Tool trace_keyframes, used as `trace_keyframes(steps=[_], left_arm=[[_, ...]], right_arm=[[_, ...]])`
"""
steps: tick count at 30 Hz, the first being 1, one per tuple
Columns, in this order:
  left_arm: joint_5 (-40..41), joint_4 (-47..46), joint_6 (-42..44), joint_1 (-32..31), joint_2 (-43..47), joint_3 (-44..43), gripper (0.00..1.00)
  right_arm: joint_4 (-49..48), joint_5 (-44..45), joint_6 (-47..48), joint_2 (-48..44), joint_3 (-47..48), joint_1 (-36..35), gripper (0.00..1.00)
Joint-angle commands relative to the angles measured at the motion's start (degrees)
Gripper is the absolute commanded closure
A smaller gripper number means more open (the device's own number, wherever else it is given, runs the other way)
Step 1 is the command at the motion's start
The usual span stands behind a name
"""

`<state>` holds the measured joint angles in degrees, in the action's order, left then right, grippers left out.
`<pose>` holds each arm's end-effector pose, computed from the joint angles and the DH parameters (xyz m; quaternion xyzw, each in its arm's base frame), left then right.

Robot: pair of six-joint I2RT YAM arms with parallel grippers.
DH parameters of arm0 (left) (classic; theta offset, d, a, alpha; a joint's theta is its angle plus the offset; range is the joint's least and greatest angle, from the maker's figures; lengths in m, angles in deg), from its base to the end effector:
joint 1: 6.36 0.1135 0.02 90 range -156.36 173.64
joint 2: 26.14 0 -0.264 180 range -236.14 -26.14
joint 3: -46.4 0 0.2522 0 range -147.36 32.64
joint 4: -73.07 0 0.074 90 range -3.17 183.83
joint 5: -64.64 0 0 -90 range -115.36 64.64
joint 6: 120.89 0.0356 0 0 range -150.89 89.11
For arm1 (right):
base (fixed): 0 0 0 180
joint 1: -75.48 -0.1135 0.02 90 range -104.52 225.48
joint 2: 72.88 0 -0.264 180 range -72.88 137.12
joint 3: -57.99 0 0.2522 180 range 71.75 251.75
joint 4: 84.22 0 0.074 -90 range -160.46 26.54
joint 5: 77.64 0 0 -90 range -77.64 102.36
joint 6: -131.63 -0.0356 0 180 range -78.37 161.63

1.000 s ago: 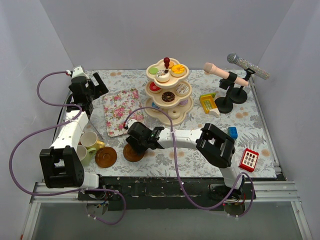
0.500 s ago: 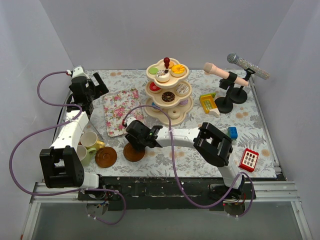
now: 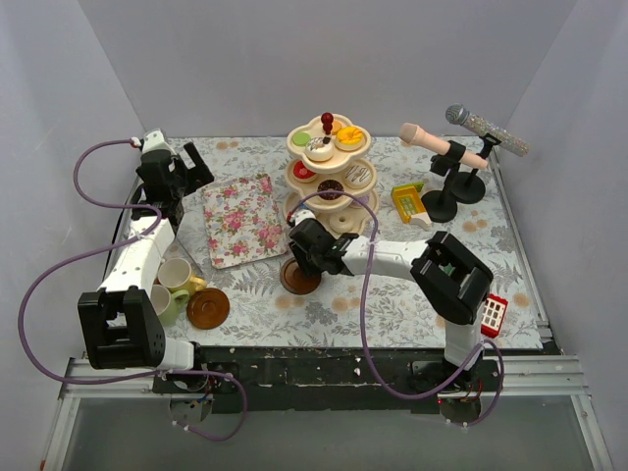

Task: Serve the afternoon tea
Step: Move the coaster to the center of the board.

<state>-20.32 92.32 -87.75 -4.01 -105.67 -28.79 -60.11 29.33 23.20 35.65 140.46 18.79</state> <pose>0.3234 0.0164 0.3102 -0.4339 0.7149 -0.2178 0.5032 0.2282 0.3283 0.1700 -0.2573 0.8950 0.0954 0.3516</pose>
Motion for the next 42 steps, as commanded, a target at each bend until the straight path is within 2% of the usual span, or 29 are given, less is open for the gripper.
trace_keyframes(steps=[1,16,23,42], left_arm=[[-0.47,-0.84,0.17,-0.42,-0.01,0.52,0.02],[-0.38,-0.84,0.26,-0.50,0.25,0.52,0.02],[-0.38,-0.93,0.08,-0.50,0.07,0.61,0.02],[-0.73,-1.01,0.00,-0.50,0.42,0.70,0.02]], right_arm=[[3.37,6.58,0.59,0.01,-2.61,1.75,0.50],[2.66,8.78,0.16,3.18,1.87,4.22,0.50],[2.75,8.60,0.07,1.51,1.08,4.21,0.50],[3.89,5.70,-1.43,-1.04,0.37,0.61,0.49]])
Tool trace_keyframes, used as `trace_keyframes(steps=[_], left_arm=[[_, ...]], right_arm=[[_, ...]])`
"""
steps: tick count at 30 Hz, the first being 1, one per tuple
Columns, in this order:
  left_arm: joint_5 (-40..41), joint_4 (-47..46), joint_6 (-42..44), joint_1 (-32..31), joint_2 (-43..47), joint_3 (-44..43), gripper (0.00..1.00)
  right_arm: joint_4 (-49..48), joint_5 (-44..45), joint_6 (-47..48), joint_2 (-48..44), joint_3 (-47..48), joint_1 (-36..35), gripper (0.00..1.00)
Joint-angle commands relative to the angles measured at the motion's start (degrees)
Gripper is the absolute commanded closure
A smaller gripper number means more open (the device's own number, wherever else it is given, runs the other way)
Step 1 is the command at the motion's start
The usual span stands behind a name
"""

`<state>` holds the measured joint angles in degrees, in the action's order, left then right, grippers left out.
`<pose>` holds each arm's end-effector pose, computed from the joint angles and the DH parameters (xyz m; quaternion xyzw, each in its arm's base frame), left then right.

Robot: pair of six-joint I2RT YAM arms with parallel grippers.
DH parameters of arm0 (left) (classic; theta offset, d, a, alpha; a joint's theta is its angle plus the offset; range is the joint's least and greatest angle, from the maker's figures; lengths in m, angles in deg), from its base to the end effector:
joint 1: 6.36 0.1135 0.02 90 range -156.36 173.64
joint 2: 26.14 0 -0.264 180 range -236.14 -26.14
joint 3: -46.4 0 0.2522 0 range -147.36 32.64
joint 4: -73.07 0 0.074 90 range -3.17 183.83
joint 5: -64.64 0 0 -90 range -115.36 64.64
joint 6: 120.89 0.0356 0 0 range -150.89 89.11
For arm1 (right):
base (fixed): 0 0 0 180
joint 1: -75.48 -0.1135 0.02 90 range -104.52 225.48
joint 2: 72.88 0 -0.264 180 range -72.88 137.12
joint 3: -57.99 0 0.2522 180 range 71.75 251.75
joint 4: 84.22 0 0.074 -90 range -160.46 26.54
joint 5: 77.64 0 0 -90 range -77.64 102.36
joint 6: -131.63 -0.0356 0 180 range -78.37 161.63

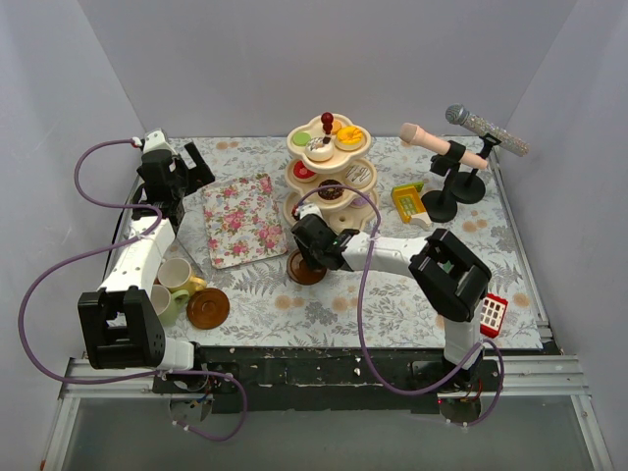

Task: Serve the afternoon tea
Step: Move the coaster to the center of the board.

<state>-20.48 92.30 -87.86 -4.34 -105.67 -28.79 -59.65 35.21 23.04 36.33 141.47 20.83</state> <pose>0.3235 0.0144 0.3102 -0.4318 0.7161 -0.2209 0.5020 0.2440 0.3201 0.1711 -0.2214 0.8975 0.0490 0.3783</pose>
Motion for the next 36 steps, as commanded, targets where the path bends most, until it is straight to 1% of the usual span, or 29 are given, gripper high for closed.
trace_keyframes(steps=[1,5,12,18,20,22,23,26,28,29,33,36], left_arm=[[-0.67,-0.99,0.10,-0.26,0.34,0.61,0.02],[-0.58,-1.08,0.02,-0.35,0.51,0.61,0.02],[0.04,-1.17,0.10,-0.44,0.86,0.87,0.02],[0.74,-1.26,0.02,-0.44,1.22,1.05,0.02],[0.91,-1.26,0.10,-0.44,1.39,1.05,0.02],[1.18,-1.17,0.10,-0.44,1.65,0.87,0.02],[1.09,-1.08,0.02,-0.44,1.74,0.79,0.02],[-0.13,-0.47,-0.42,-0.27,1.66,0.17,0.02],[-0.93,-0.46,-0.60,-0.35,2.01,-0.01,0.02],[-1.02,-0.47,-0.51,-0.35,2.09,0.17,0.02],[-0.49,-0.47,-0.25,-0.35,2.09,0.08,0.02],[-0.67,-0.47,-0.16,-0.35,2.18,0.08,0.02]], right_arm=[[3.52,-0.09,-1.36,-1.80,-0.63,-1.51,0.49],[3.95,0.79,-1.36,-1.72,0.16,-1.42,0.49],[5.71,4.74,1.62,-0.66,6.48,-1.42,0.40],[5.72,3.44,5.13,-2.59,12.46,-1.51,0.34],[3.97,0.46,6.98,-5.04,13.08,-1.95,0.34],[-0.50,-4.28,10.22,-8.20,11.51,-2.74,0.34],[-3.66,-8.48,11.46,-10.40,9.76,-3.17,0.34],[-16.22,-27.79,12.61,-13.75,4.39,-3.53,0.35],[-21.51,-33.99,13.49,-13.32,3.50,-4.84,0.36],[-22.31,-35.14,14.27,-12.36,4.28,-5.89,0.36],[-22.41,-35.16,17.00,-5.95,9.73,-9.67,0.37],[-25.12,-35.59,18.41,-2.34,11.58,-12.31,0.37]])
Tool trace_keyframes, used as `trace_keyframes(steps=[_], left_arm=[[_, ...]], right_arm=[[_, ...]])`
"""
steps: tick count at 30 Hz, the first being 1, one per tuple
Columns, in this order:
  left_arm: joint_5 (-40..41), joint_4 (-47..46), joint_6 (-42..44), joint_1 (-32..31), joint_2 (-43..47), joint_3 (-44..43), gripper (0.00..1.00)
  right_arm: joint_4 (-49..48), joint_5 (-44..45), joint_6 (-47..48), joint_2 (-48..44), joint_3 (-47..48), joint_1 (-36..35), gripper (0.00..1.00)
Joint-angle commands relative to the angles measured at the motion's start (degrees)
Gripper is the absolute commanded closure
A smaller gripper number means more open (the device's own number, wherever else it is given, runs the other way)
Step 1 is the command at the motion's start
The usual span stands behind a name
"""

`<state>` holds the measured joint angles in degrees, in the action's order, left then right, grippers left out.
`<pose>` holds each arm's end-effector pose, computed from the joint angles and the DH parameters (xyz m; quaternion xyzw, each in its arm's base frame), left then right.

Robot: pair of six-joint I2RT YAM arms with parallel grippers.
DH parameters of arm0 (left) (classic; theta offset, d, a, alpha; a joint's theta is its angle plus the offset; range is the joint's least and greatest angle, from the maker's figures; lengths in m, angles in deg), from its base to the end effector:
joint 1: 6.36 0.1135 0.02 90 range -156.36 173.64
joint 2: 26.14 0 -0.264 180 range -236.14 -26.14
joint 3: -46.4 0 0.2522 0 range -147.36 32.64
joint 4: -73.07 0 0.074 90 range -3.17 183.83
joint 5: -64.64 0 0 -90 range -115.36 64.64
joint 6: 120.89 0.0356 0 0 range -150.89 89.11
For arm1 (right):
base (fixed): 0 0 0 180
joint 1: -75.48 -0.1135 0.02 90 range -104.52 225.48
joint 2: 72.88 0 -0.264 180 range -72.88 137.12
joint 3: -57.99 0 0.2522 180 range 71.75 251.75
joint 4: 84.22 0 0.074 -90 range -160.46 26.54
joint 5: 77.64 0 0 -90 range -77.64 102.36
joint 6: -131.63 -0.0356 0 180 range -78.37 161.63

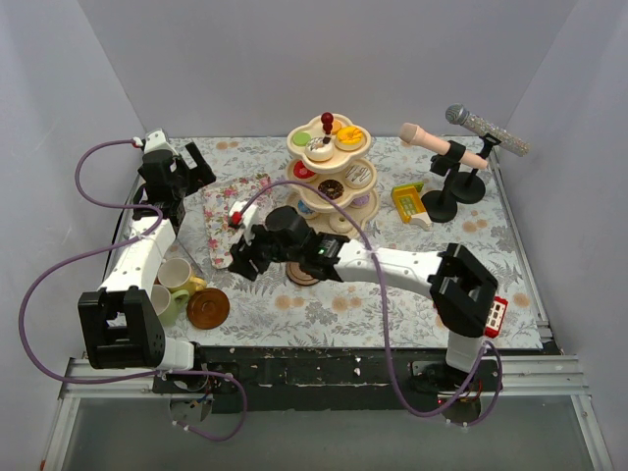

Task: Serve the afternoon tea
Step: Move the coaster to the center of the board, then pick up the cup at the center of the board.

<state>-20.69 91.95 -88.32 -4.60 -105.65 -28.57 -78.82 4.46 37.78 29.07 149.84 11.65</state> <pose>0.3236 0.0128 0.3096 -0.4319 0.7152 -0.2260 0.5009 0.1845 0.3865 0.2984 -0.4330 0.6669 0.3818 0.4710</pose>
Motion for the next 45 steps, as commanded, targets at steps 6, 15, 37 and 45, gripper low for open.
trace_keyframes(steps=[6,15,37,45], left_arm=[[-1.68,-0.03,0.13,-0.09,1.99,-0.31,0.02],[-2.03,0.06,0.12,-0.09,1.90,-0.40,0.02],[2.10,0.59,0.21,-0.09,2.42,-0.58,0.02],[2.19,0.59,0.21,-0.09,2.51,-0.49,0.02]], right_arm=[[-3.07,-5.55,9.91,14.05,12.61,-5.16,0.37],[-1.22,-4.49,11.59,23.20,21.58,-5.86,0.37],[0.71,-0.98,10.18,34.54,33.80,-7.53,0.47],[1.07,-0.18,10.54,35.16,33.63,-7.62,0.68]])
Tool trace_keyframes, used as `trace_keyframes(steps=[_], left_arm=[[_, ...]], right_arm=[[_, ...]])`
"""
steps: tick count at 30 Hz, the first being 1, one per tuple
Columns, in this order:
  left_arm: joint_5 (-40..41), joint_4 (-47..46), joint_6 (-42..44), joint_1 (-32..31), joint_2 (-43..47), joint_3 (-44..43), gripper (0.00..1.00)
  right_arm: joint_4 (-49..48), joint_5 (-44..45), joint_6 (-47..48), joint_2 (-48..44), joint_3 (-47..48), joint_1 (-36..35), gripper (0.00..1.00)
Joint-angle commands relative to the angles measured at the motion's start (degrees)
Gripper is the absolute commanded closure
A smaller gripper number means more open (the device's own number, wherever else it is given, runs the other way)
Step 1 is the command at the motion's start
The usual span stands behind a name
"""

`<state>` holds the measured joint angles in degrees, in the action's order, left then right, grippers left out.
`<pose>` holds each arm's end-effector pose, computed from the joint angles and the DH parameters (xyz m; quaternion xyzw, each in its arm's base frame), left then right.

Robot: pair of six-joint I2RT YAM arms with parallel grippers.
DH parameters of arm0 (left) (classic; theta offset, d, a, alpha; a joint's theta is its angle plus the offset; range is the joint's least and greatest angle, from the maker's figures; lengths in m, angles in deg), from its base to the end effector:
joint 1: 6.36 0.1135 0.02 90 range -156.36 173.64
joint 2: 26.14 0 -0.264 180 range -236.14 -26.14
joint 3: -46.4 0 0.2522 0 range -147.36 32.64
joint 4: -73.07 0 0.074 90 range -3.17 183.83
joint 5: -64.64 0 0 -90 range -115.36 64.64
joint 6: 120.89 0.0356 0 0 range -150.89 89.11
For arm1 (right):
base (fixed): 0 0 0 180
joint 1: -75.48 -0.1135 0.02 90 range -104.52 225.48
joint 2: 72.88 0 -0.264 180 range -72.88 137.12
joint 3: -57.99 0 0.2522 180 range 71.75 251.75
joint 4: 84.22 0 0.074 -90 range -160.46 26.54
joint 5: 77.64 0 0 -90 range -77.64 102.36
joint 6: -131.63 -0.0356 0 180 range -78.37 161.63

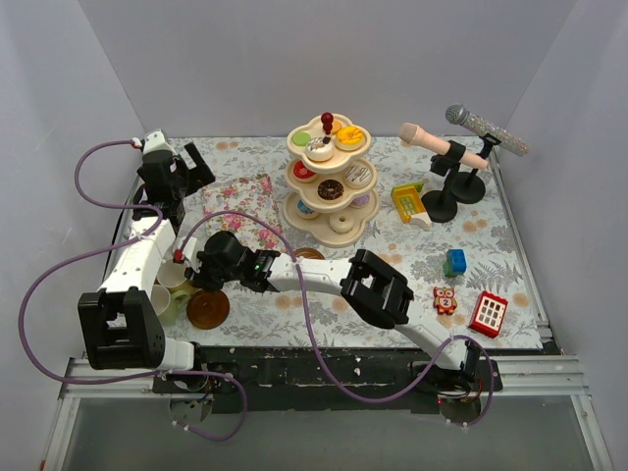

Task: Serve the afternoon tea
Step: Pick up the cup at the center of the board.

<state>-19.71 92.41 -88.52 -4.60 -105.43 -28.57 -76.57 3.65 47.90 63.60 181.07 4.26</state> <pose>0.3224 0.0134 0.3100 -0.4376 0.7129 -0.2196 0.5021 0.1748 0.5307 0.1976 -0.5480 0.6142 0.3559 0.4425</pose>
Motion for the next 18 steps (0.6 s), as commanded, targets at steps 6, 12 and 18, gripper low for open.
trace_keyframes(steps=[6,12,18], left_arm=[[1.12,-0.05,0.41,-0.09,2.29,-0.49,0.02],[1.12,-0.05,0.41,-0.09,2.29,-0.40,0.02],[2.78,0.22,-0.55,-0.09,2.73,-0.49,0.02]], right_arm=[[-2.06,1.33,0.68,-0.69,1.08,-0.23,0.96],[-2.42,4.04,0.24,-2.80,0.46,-0.15,0.99],[-7.76,11.77,-2.83,-8.86,-6.47,-0.15,0.99]])
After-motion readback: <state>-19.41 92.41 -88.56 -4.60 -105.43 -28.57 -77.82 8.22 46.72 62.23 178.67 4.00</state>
